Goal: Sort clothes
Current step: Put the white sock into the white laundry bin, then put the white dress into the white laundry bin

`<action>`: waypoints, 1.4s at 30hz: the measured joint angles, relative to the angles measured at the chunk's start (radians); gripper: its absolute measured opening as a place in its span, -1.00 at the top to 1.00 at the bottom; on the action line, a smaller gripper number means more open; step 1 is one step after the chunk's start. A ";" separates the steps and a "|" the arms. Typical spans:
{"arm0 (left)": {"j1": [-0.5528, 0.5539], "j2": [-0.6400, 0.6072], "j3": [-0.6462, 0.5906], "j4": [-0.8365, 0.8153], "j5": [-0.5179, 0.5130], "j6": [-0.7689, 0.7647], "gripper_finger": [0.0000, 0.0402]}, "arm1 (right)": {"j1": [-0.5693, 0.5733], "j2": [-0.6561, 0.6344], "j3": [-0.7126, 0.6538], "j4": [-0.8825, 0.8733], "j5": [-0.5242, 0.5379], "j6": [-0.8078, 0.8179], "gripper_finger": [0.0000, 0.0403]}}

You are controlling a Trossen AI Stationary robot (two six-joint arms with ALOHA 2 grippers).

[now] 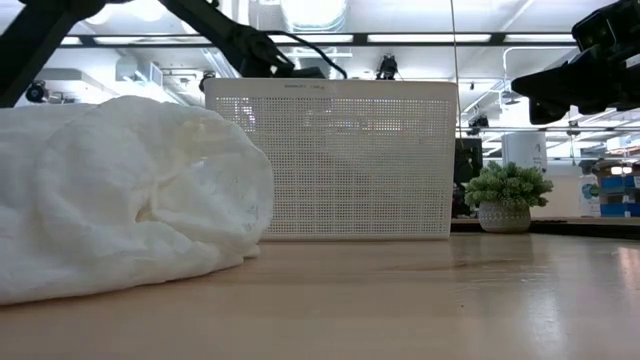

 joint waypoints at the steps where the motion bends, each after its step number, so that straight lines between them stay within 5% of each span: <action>1: 0.000 0.006 0.000 0.001 0.007 0.000 1.00 | 0.000 0.000 0.000 0.000 0.000 0.000 1.00; 11: 0.000 -0.037 0.020 -0.012 0.017 -0.001 0.91 | 0.000 0.000 0.000 0.000 0.000 0.002 1.00; 33: -0.005 -0.437 0.067 -0.053 0.018 0.027 -0.08 | 0.000 0.000 0.000 0.000 0.000 0.002 1.00; 42: -0.061 -0.626 0.067 -0.263 0.070 0.070 -0.27 | 0.000 0.000 0.000 0.000 0.000 0.002 1.00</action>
